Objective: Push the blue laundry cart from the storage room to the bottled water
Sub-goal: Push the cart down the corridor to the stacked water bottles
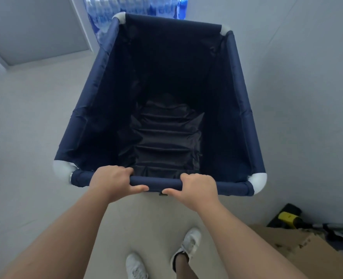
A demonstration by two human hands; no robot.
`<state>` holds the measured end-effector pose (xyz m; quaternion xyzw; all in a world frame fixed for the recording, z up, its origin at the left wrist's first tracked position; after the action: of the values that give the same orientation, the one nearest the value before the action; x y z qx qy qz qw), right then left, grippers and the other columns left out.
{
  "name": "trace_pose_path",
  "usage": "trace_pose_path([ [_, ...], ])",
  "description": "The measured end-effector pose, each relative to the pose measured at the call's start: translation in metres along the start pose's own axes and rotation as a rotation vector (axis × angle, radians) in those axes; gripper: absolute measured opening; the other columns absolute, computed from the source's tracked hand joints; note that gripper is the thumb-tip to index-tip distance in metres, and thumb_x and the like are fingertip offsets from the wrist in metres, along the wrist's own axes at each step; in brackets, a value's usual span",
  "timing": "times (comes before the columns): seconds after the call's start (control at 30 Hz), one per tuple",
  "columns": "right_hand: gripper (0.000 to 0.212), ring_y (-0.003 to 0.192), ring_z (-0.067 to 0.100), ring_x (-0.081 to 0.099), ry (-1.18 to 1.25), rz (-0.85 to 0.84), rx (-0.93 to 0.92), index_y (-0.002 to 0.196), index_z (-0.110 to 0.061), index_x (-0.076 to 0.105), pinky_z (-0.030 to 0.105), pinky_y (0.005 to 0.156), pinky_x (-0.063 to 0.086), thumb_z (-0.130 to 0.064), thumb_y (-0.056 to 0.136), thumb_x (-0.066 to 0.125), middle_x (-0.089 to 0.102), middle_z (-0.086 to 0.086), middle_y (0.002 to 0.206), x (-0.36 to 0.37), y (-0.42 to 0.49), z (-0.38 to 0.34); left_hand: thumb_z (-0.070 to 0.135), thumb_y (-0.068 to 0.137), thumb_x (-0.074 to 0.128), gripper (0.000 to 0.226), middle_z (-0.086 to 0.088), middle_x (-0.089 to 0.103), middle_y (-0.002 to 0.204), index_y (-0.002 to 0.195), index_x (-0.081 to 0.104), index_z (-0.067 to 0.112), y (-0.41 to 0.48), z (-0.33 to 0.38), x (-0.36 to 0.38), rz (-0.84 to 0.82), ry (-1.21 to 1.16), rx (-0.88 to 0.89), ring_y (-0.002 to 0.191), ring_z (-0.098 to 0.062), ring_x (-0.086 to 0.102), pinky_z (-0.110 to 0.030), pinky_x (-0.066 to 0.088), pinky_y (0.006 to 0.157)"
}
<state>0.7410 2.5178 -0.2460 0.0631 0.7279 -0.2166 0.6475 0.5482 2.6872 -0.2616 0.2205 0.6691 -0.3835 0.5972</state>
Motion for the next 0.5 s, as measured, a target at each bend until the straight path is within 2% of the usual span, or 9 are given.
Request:
trace_pose_path([
  [0.1, 0.076, 0.053, 0.012, 0.044, 0.017, -0.014, -0.037, 0.070, -0.029, 0.040, 0.035, 0.052, 0.026, -0.099, 0.065, 0.011, 0.047, -0.011, 0.060, -0.007, 0.026, 0.014, 0.100, 0.061, 0.015, 0.081, 0.014, 0.058, 0.071, 0.087, 0.056, 0.035, 0.022, 0.002, -0.008, -0.019, -0.003, -0.031, 0.066, -0.007, 0.054, -0.030, 0.035, 0.054],
  [0.2, 0.076, 0.054, 0.013, 0.047, 0.025, -0.032, -0.068, 0.069, -0.029, 0.040, 0.034, 0.050, 0.025, -0.100, 0.064, 0.013, 0.048, -0.010, 0.060, -0.013, 0.051, 0.025, 0.099, 0.062, 0.017, 0.071, 0.016, 0.053, 0.066, 0.081, 0.048, 0.038, 0.041, 0.002, -0.016, -0.032, 0.002, -0.049, 0.061, -0.004, 0.048, -0.030, 0.032, 0.053],
  [0.33, 0.075, 0.056, 0.016, 0.050, 0.018, -0.040, -0.112, 0.071, -0.028, 0.041, 0.034, 0.051, 0.026, -0.099, 0.066, 0.016, 0.048, -0.009, 0.060, -0.021, 0.083, 0.040, 0.101, 0.062, 0.016, 0.075, 0.015, 0.055, 0.064, 0.077, 0.048, 0.035, 0.069, -0.002, -0.017, 0.005, 0.015, -0.095, 0.058, -0.002, 0.048, -0.029, 0.031, 0.051],
  [0.5, 0.075, 0.059, 0.018, 0.052, -0.020, -0.065, -0.146, 0.078, -0.026, 0.046, 0.035, 0.054, 0.031, -0.097, 0.068, 0.022, 0.048, -0.010, 0.063, -0.030, 0.126, 0.060, 0.101, 0.061, 0.012, 0.070, 0.015, 0.048, 0.061, 0.073, 0.041, 0.038, 0.103, 0.000, -0.024, 0.000, 0.036, -0.119, 0.060, -0.008, 0.047, -0.032, 0.031, 0.052],
])
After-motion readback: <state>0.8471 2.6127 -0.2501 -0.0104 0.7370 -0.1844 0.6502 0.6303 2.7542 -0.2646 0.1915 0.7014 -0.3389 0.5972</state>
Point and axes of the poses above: each hand's wrist, its own y-axis towards the middle knuckle, its own x-axis out of the palm, z = x × y, the point moved 3 cm from there along y, towards the middle knuckle
